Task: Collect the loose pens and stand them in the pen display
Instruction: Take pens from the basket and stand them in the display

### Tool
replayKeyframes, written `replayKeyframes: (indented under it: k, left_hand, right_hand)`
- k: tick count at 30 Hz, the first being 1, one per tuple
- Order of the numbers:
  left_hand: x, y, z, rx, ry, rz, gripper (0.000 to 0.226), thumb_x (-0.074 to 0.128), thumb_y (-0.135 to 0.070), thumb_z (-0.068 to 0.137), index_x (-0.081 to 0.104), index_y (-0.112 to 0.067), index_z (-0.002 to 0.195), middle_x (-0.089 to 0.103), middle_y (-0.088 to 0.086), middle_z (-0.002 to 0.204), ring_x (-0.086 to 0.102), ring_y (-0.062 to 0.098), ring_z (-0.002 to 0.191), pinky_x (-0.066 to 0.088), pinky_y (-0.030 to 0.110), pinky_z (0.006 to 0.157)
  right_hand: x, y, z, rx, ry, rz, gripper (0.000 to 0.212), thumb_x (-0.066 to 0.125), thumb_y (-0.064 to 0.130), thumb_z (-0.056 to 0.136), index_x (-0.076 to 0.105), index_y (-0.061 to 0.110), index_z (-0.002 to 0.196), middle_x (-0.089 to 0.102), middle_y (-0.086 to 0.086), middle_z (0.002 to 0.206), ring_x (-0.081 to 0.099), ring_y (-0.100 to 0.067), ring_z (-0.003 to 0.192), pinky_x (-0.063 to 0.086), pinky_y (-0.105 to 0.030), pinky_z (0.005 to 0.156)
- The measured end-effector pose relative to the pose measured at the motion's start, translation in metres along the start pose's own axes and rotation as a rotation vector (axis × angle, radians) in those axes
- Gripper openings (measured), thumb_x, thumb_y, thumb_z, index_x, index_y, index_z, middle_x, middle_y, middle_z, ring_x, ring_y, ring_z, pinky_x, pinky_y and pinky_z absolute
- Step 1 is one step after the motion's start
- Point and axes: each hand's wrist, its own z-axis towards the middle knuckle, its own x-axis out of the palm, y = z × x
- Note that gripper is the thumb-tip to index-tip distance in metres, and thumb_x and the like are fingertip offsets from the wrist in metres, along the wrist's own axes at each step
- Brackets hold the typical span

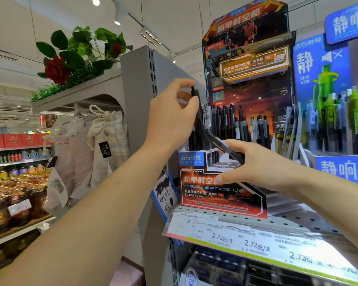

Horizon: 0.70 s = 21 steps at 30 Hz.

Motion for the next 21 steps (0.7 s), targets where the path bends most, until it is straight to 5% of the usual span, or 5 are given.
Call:
replayKeyframes:
  k: [3,7,12,16,21]
  left_hand:
    - [0.006,0.001,0.002,0.05,0.157,0.241,0.038,0.057,-0.022,0.09,0.06,-0.034,0.126,0.06,-0.015,0.074,0.058,0.002,0.071,0.043,0.014,0.064]
    - [0.009,0.005,-0.003,-0.006,0.292,0.32,0.048,0.056,-0.025,0.089,0.052,-0.036,0.135,0.058,-0.016,0.072,0.057,0.002,0.074,0.049,0.027,0.066]
    - [0.01,0.009,-0.009,-0.022,0.295,0.321,0.05,0.052,-0.025,0.09,0.047,-0.04,0.138,0.061,-0.011,0.067,0.059,0.004,0.064,0.049,0.025,0.058]
    - [0.01,0.006,-0.01,-0.059,0.318,0.3,0.048,0.048,-0.024,0.094,0.046,-0.041,0.139,0.062,-0.006,0.066,0.061,0.009,0.062,0.051,0.03,0.058]
    - [0.009,-0.001,-0.016,-0.278,0.329,-0.101,0.037,0.039,-0.033,0.101,0.05,-0.042,0.135,0.067,-0.006,0.067,0.069,0.008,0.064,0.045,0.028,0.056]
  right_hand:
    - [0.001,0.0,-0.001,0.035,0.016,-0.048,0.084,0.09,0.036,0.073,0.039,0.066,0.133,0.045,0.031,0.124,0.055,0.003,0.107,0.039,-0.026,0.091]
    - [0.001,0.001,0.001,0.04,0.024,-0.07,0.1,0.089,0.032,0.075,0.029,0.056,0.151,0.04,0.023,0.131,0.046,-0.009,0.12,0.036,-0.028,0.095]
    - [0.001,0.0,0.002,0.028,0.013,-0.1,0.096,0.088,0.037,0.076,0.03,0.057,0.149,0.044,0.025,0.126,0.051,-0.007,0.112,0.037,-0.022,0.086]
    - [0.001,0.001,0.001,-0.045,-0.092,-0.064,0.049,0.077,0.052,0.082,0.05,0.064,0.121,0.057,0.03,0.119,0.063,0.006,0.092,0.04,-0.014,0.072]
    - [0.0,-0.002,0.0,-0.108,-0.157,0.037,0.005,0.062,0.045,0.097,0.066,0.044,0.099,0.059,0.026,0.065,0.053,0.007,0.054,0.036,-0.021,0.061]
